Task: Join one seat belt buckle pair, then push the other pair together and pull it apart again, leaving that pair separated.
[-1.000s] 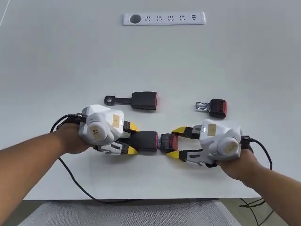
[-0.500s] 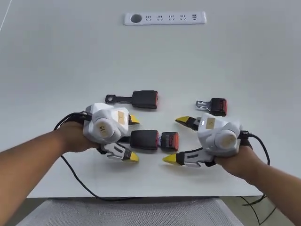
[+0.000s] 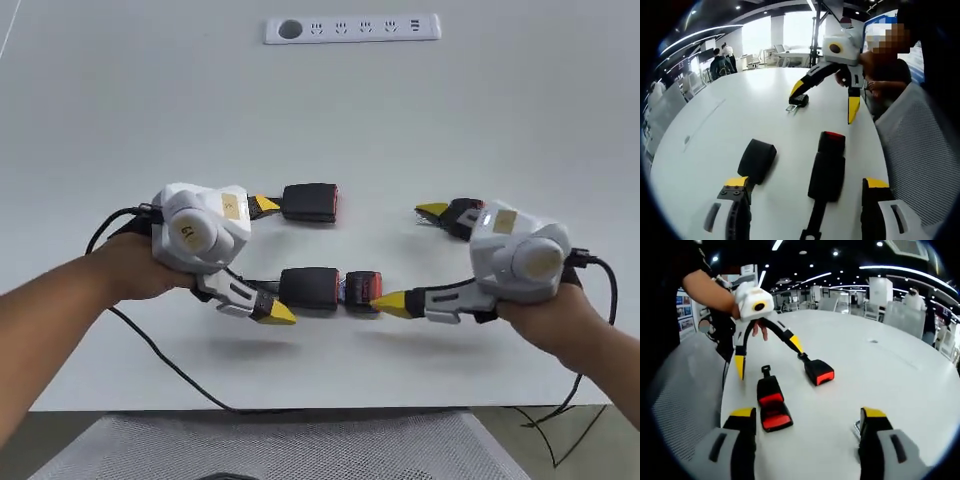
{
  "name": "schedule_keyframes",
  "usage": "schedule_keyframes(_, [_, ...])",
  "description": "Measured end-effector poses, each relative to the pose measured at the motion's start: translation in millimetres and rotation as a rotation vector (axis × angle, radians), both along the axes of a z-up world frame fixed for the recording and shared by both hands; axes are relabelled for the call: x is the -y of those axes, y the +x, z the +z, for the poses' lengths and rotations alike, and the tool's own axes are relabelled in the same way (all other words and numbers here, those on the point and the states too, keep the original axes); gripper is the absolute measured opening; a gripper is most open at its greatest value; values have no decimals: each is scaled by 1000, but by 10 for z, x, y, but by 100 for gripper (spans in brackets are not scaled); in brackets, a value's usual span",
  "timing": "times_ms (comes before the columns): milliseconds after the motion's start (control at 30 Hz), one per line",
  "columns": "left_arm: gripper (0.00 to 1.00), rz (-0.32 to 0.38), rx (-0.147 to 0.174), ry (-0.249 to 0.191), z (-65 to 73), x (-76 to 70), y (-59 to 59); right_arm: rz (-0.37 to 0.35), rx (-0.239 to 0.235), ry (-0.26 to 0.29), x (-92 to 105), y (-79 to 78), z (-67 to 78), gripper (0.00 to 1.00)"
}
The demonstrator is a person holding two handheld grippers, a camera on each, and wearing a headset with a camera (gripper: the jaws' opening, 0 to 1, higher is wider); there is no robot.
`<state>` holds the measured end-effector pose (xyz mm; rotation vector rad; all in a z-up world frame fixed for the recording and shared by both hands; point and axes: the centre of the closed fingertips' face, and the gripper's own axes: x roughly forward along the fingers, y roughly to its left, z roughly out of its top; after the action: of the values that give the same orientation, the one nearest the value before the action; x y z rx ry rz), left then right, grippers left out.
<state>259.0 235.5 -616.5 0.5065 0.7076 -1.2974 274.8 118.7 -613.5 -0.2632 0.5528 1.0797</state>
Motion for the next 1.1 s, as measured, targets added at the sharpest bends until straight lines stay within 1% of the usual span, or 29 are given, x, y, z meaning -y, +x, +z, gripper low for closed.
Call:
schedule_keyframes(133, [95,17,29,-7,75,-4,145,-22,22,-32,202,143,43,87])
schedule_keyframes(200, [95,19,37,-9,96,-11,198,-27,23,-49,278,185,40,87])
schedule_keyframes(300, [94,21,45,-3,109,-39,292,-44,17,-54,395,247,70,86])
schedule_keyframes(333, [93,20,46,1,112,-52,327,-53,10,-44,433,275,88,86])
schedule_keyframes(400, [92,18,51,2,125,-62,388,-56,14,-47,494,315,101,86])
schedule_keyframes(467, [92,18,54,-1,134,-63,441,-51,17,-62,549,343,89,86])
schedule_keyframes(533, [92,16,56,0,129,-64,501,-47,13,-66,608,380,73,85])
schedule_keyframes(633, [91,9,58,6,90,-56,586,-28,3,-84,683,416,10,85])
schedule_keyframes(667, [90,9,57,7,74,-55,607,-23,0,-92,707,423,-16,85])
schedule_keyframes(733, [89,6,48,10,27,-46,641,-10,-24,-121,774,426,-94,84])
schedule_keyframes(833, [85,-11,35,27,-73,-33,665,17,-28,-133,838,443,-164,82])
schedule_keyframes(867, [84,-17,32,29,-99,-25,670,23,-49,-139,870,442,-210,82])
schedule_keyframes(933, [82,-27,10,33,-165,-1,671,26,-63,-139,902,451,-253,81])
schedule_keyframes(1000, [82,-37,3,40,-225,20,687,33,-83,-139,929,459,-300,79])
schedule_keyframes(1100, [77,-46,-14,43,-290,45,716,49,-104,-137,942,460,-361,74])
